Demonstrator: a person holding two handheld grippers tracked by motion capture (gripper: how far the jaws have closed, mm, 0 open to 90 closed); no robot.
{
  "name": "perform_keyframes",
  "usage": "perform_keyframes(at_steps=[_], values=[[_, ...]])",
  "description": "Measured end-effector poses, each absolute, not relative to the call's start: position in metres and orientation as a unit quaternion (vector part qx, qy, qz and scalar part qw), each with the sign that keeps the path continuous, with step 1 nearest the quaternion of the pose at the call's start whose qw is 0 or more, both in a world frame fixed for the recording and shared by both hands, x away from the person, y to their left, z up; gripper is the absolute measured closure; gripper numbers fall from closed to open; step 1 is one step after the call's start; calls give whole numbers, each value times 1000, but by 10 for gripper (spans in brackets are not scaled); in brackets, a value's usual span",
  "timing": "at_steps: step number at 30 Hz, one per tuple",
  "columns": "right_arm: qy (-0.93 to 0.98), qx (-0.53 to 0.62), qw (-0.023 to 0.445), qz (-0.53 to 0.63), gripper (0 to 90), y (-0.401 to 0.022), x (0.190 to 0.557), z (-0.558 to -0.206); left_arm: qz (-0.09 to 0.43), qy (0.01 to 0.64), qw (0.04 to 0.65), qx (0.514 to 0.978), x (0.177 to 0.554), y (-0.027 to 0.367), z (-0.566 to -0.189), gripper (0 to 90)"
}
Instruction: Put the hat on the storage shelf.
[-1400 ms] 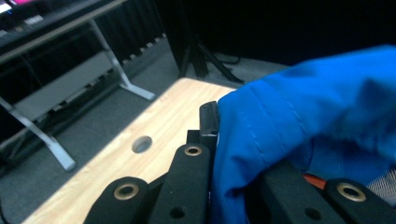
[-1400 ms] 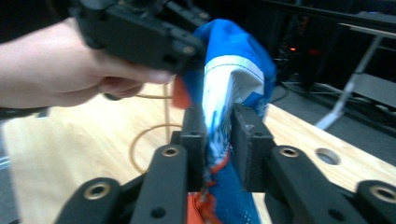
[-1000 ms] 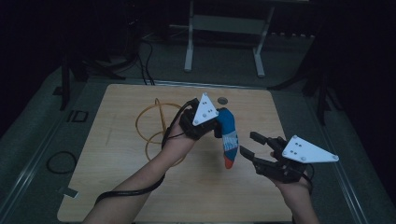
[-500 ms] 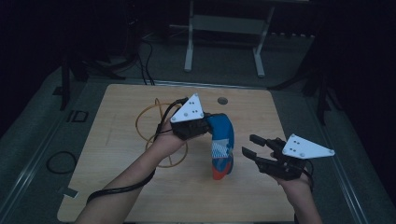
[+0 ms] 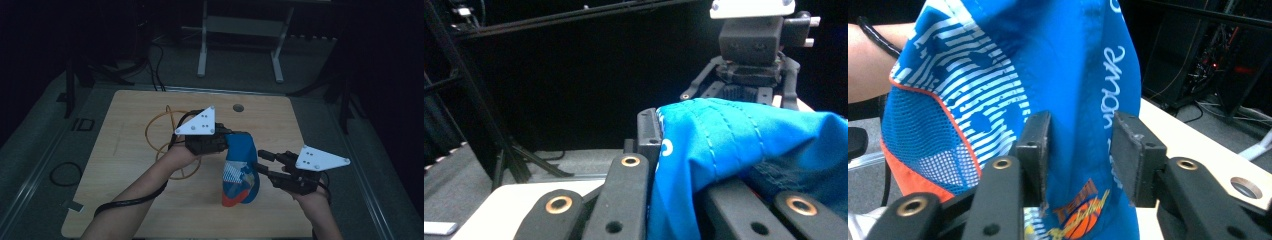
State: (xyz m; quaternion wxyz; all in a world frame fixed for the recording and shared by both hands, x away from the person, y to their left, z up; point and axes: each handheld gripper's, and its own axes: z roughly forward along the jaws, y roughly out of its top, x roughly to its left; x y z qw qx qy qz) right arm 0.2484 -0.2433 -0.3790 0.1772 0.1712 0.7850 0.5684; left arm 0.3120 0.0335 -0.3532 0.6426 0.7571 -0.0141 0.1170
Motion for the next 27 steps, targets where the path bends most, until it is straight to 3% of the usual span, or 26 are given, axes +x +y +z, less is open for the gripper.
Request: perform_keyframes(at_steps=[6,9,12,27], values=[[787,161,166,572,694,-238,249,-378,118,-17,643,756,312,32,-354,899],[794,162,170,561,769,-234,251,-379,117,-17,643,757,312,34,-354,899],[789,168,179,563,899,-235,250,-379,116,-15,641,759,314,36,-355,898],[757,197,216,584,900,-254,247,-361,111,-22,618,778,309,44,-358,891]])
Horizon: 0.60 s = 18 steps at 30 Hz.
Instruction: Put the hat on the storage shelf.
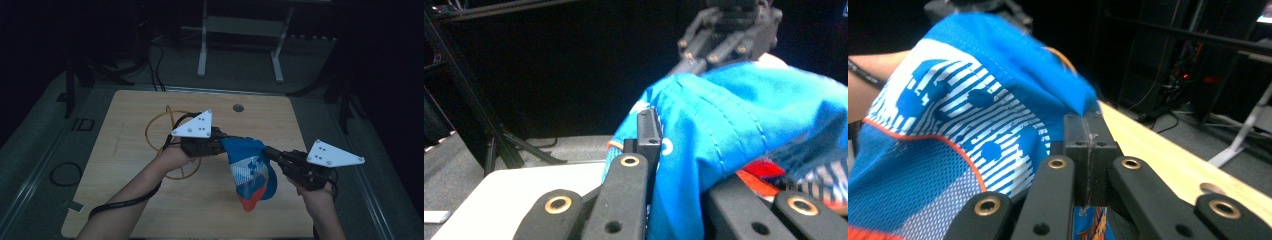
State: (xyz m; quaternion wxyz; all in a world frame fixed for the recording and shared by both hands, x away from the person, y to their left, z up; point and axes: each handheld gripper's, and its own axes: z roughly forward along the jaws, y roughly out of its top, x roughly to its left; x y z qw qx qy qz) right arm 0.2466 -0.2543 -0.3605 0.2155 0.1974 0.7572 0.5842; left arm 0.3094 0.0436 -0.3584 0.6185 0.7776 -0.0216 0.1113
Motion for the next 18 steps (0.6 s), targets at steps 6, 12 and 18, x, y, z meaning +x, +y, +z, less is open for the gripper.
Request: perform_keyframes(at_steps=[6,12,18], values=[[754,208,229,580,900,-256,249,-354,125,-14,604,787,305,48,-354,699],[748,214,237,582,900,-256,252,-348,180,12,568,803,296,50,-352,461],[743,215,244,585,900,-256,253,-341,196,28,560,805,294,58,-351,399]])
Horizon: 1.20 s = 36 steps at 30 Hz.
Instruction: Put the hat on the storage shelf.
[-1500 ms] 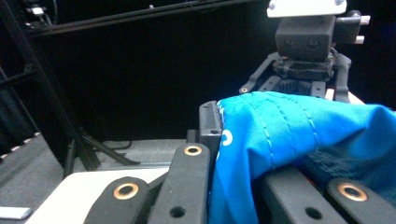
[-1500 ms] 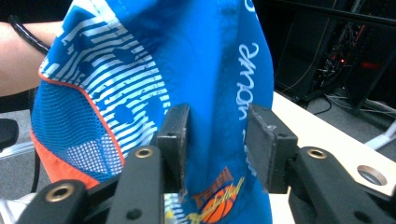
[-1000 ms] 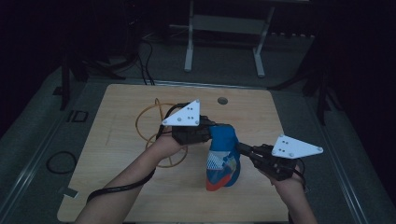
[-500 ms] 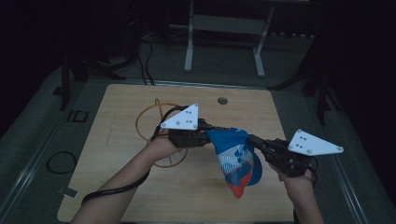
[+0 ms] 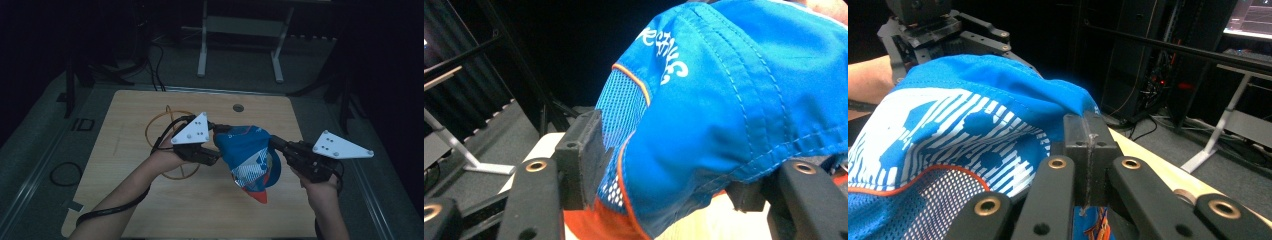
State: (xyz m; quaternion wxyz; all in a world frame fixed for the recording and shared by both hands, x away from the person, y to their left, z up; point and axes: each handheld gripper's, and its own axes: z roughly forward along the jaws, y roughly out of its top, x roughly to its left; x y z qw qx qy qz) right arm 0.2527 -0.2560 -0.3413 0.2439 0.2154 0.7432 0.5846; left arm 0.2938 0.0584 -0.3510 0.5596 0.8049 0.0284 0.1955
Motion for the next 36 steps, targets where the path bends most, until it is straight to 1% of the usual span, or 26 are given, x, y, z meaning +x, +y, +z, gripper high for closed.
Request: perform_keyframes(at_steps=[6,16,22,23,26,29,30,31,33,34,36], values=[[740,220,243,588,900,-257,256,-338,216,29,545,810,287,65,-353,389],[727,232,248,597,900,-262,258,-333,216,42,556,801,276,79,-352,373],[725,236,254,595,900,-263,262,-330,232,55,567,789,263,98,-348,366],[723,239,254,596,900,-263,263,-329,240,65,568,785,260,106,-349,366],[721,241,256,597,900,-260,267,-327,246,85,567,782,257,121,-352,318],[720,241,256,598,900,-255,272,-323,246,117,570,776,255,137,-356,280],[719,242,259,597,900,-253,274,-322,253,129,570,771,255,145,-358,262],[720,242,259,597,900,-250,276,-320,258,140,567,770,254,151,-359,241],[719,241,259,598,900,-245,280,-317,260,160,567,765,255,159,-362,167],[718,242,258,599,900,-243,282,-316,263,177,571,758,254,169,-367,159],[718,239,253,603,900,-236,287,-311,269,193,567,754,253,181,-372,100]])
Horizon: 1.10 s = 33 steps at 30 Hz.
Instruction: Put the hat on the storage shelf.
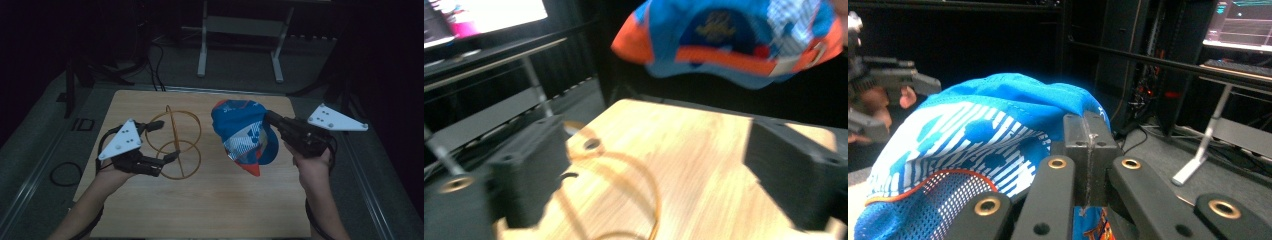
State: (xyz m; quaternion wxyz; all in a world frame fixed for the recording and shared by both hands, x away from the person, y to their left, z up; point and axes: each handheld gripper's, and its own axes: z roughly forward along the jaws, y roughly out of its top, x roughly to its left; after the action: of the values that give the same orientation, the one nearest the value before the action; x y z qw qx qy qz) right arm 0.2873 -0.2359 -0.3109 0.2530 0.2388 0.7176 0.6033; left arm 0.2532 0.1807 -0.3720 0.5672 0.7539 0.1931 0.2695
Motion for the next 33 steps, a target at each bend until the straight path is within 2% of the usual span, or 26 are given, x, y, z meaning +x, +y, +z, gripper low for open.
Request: perform_keyframes(at_steps=[3,15,25,33], values=[[718,233,253,605,900,-224,293,-304,277,231,569,739,251,200,-384,27],[729,213,232,608,900,-163,318,-285,326,327,549,697,230,263,-453,25],[747,196,208,601,900,-102,334,-283,325,378,523,691,218,269,-523,25],[770,175,176,588,900,-46,342,-292,338,401,511,681,212,275,-540,25]])
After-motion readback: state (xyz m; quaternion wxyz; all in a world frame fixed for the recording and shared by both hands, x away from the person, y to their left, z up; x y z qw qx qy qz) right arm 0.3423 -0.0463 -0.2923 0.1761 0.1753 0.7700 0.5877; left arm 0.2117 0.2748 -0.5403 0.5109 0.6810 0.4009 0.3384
